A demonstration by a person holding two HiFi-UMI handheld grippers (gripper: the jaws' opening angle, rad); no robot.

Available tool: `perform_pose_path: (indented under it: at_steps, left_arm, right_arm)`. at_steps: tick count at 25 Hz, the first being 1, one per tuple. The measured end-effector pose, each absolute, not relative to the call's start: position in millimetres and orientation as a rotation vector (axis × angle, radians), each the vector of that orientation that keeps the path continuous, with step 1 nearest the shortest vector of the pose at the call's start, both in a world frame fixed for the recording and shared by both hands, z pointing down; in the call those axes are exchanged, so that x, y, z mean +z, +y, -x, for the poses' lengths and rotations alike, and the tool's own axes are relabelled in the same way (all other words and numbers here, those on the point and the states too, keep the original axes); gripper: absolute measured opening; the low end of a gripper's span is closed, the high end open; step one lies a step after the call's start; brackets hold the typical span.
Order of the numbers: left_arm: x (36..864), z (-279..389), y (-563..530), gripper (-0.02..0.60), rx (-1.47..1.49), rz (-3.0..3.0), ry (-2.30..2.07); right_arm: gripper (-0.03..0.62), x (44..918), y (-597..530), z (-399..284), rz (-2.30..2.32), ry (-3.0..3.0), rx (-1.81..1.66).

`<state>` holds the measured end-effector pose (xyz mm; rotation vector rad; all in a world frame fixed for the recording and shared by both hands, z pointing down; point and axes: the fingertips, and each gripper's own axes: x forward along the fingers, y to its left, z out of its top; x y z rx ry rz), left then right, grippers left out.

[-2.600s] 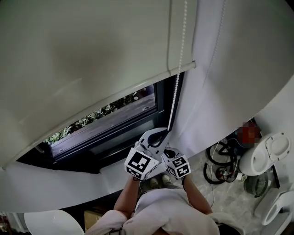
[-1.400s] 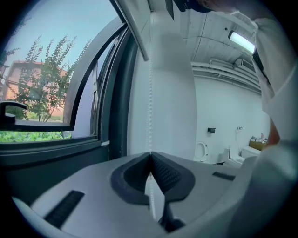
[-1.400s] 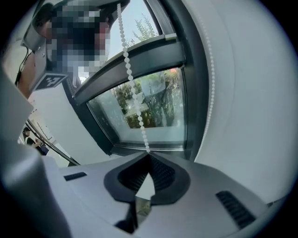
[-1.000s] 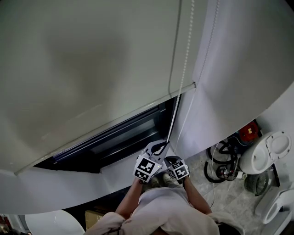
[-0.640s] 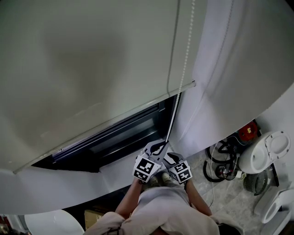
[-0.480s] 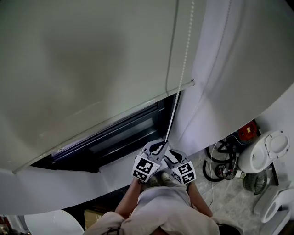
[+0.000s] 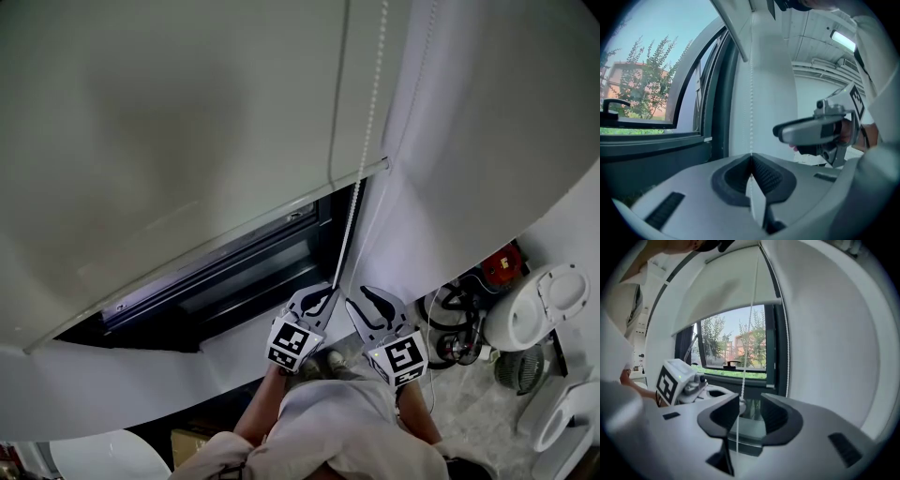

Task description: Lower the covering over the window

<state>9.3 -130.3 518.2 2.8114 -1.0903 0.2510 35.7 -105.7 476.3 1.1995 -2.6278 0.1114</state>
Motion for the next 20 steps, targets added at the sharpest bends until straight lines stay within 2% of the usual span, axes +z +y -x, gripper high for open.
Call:
perform_pose_path:
  at_steps: [13, 20]
  left_arm:
    - [520.0, -12.9, -124.5, 0.014, 0.255, -2.823, -1.093]
    - [520.2, -13.3, -121.8, 0.014, 0.262, -2.827, -1.103]
  right_arm:
    - [0.133, 332.5, -129.9, -2.3, -1.229, -2.871, -0.241]
    - [0.113, 294.9, -141.5, 1.7, -1.225, -2.905, -0.342]
